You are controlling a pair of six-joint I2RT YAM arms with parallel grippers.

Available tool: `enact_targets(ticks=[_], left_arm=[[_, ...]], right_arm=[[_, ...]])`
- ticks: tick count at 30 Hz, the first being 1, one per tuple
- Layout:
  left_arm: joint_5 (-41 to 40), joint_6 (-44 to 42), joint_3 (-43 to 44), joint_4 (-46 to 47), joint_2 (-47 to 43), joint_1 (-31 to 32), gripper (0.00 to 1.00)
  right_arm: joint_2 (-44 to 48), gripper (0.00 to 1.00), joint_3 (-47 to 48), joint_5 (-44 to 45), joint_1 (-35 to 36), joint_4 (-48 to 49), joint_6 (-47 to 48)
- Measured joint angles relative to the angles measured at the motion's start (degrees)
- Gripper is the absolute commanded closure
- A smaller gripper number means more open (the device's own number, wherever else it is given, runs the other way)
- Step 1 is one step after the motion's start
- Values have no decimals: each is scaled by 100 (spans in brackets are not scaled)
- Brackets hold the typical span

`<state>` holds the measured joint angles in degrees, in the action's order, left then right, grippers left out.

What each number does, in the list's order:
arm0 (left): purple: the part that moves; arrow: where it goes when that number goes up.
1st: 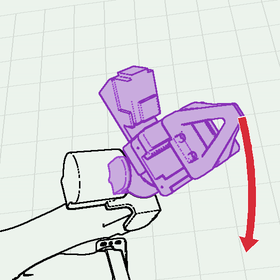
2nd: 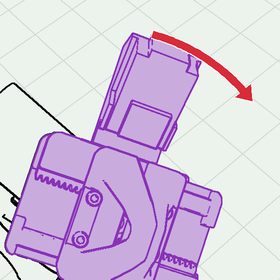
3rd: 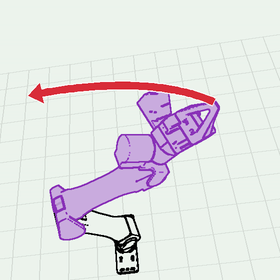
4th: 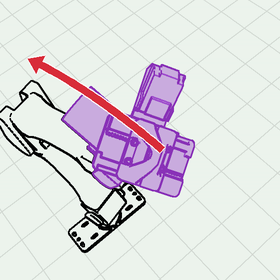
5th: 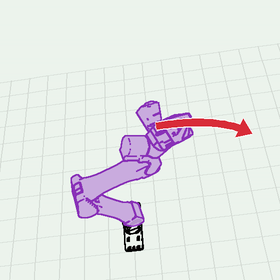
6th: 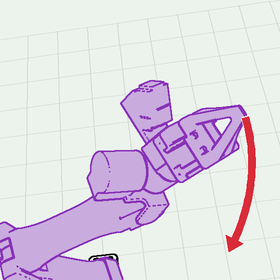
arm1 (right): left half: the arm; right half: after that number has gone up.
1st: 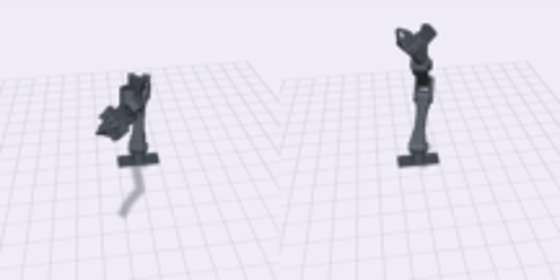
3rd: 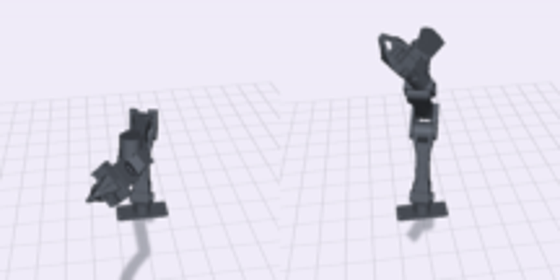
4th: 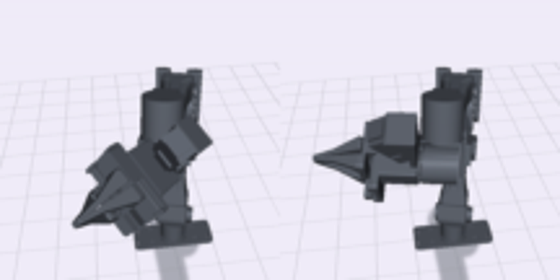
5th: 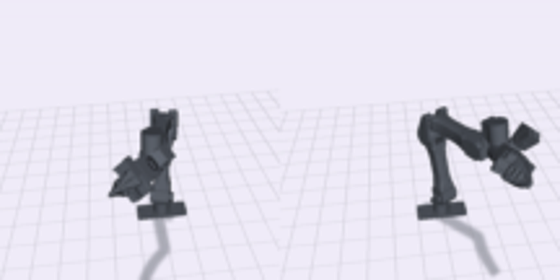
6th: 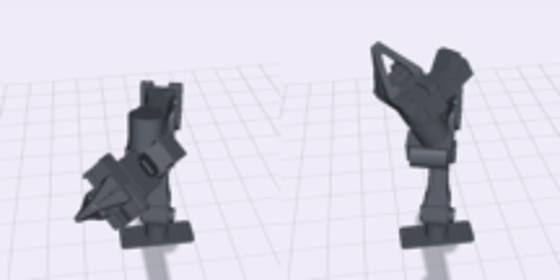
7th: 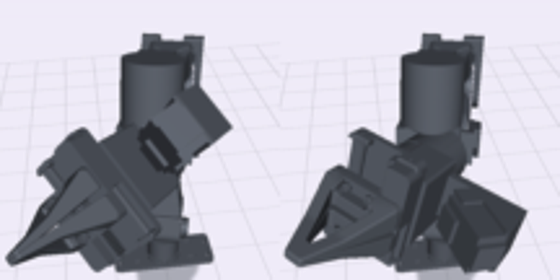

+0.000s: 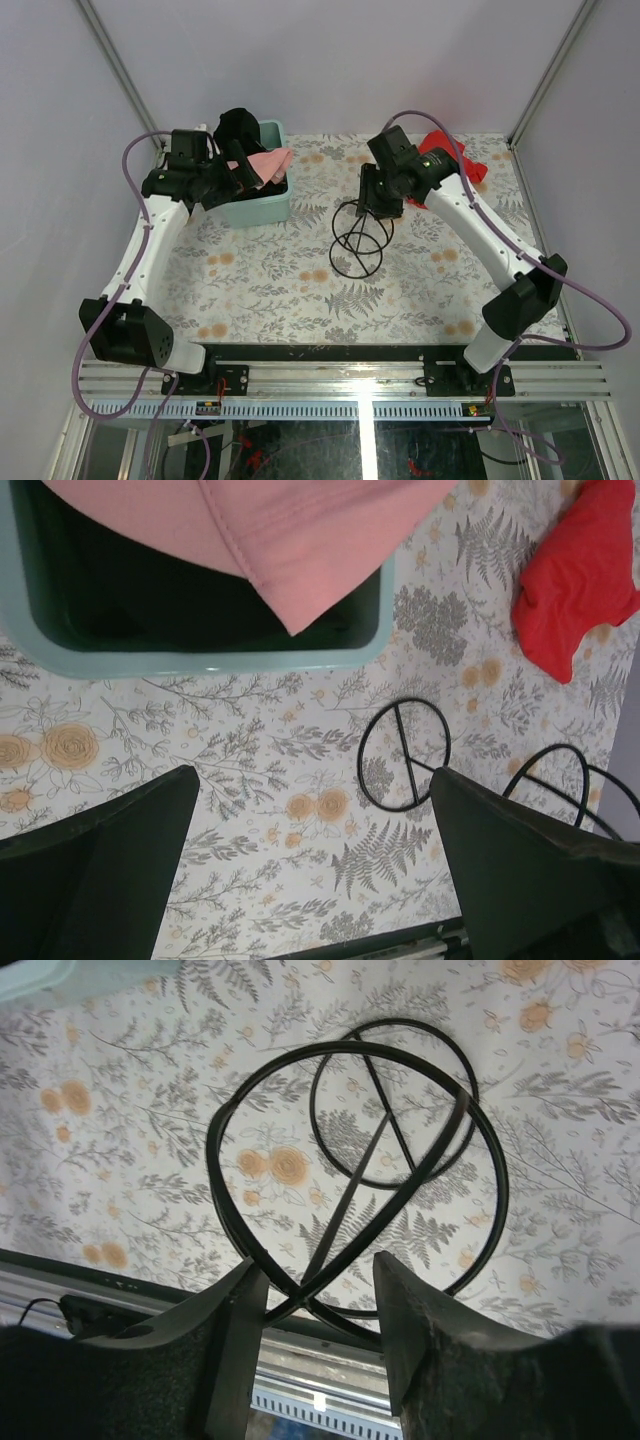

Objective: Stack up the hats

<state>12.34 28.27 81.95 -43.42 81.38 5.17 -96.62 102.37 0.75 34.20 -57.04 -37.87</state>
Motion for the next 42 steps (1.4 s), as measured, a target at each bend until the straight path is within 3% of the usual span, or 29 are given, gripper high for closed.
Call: enact_targets(ticks=[7,11,16,24,40,41,42], left_arm=[[-439,400,142,79,103,-13,0],[-481,951,-310,444,90,-127,0],[-472,1622,-820,793,120,-210,0],[-715,2267,-828,1596,332,-212,0],[-933,2872,-752,2636,1296,-216,0],[-951,2883,-717,2658,1322,-216,6],[-975,2898,-682,2688,1346,-216,21]], right_arm=[[431,30,-339,337,11,-140,146],[636,28,-479,487,13,-55,168],[841,27,-651,634,17,153,188],[1331,27,-894,949,20,398,245],[1604,27,-1051,1381,20,407,361],[1624,27,-1067,1390,20,417,363],[1655,27,-1088,1423,20,422,369]])
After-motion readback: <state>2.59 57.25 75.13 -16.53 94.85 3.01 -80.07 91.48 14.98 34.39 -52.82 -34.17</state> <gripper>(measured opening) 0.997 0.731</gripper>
